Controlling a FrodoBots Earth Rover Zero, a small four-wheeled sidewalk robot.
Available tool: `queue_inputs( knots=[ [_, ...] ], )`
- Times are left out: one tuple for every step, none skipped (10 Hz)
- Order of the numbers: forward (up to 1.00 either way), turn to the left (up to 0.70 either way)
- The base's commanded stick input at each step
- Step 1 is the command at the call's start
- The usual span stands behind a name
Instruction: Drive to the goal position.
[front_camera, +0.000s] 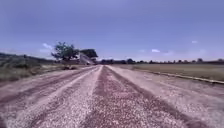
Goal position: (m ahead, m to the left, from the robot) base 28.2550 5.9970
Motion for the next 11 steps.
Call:
queue_inputs(
  knots=[
    [1.00,0.00],
    [1.00,0.00],
    [1.00,0.00],
    [1.00,0.00],
    [1.00,0.00],
    [1.00,0.00],
    [1.00,0.00],
    [1.00,0.00],
    [1.00,0.00],
    [1.00,0.07],
    [1.00,0.23]
  ],
)
